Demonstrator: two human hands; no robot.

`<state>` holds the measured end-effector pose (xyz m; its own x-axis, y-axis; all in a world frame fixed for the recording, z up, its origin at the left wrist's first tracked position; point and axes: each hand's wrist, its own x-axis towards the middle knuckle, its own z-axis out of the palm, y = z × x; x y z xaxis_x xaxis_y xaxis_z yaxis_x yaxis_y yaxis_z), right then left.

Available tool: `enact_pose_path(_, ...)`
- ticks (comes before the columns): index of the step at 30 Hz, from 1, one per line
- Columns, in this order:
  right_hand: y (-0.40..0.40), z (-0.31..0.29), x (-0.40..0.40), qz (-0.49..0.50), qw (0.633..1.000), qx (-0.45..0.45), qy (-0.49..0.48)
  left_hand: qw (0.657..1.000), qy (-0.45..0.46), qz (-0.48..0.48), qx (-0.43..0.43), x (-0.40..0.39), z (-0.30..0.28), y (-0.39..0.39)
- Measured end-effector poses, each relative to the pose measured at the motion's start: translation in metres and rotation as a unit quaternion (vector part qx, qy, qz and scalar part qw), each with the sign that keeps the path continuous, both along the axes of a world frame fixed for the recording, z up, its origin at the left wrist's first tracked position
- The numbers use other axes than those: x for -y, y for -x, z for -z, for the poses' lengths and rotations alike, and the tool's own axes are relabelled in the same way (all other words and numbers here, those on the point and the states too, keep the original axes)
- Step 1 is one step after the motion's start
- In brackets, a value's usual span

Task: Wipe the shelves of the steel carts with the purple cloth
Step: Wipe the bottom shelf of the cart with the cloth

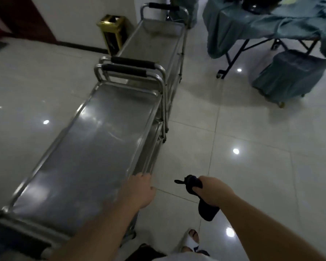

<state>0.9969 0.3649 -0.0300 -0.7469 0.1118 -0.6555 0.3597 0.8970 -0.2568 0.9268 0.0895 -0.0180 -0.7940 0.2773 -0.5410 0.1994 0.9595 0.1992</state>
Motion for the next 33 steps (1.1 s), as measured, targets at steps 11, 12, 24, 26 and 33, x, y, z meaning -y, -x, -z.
enact_pose_path(11,0.092,-0.007,0.063,-0.197,0.98,-0.003,0.031,0.987,-0.008,-0.158,0.01,0.04,0.009,-0.015)
enact_pose_path(12,0.096,-0.008,0.067,-0.206,0.978,-0.007,0.036,0.986,-0.006,-0.164,0.009,0.04,0.011,-0.014)
enact_pose_path(24,0.178,0.021,0.069,-0.443,0.896,-0.014,0.002,0.93,0.02,-0.366,0.019,0.012,0.024,-0.055)
enact_pose_path(26,0.184,0.029,0.068,-0.486,0.873,-0.016,0.015,0.905,0.037,-0.422,0.027,-0.01,0.024,-0.073)
enact_pose_path(33,0.169,0.052,0.054,-0.574,0.816,0.02,0.059,0.825,0.031,-0.556,0.097,-0.084,0.028,-0.151)
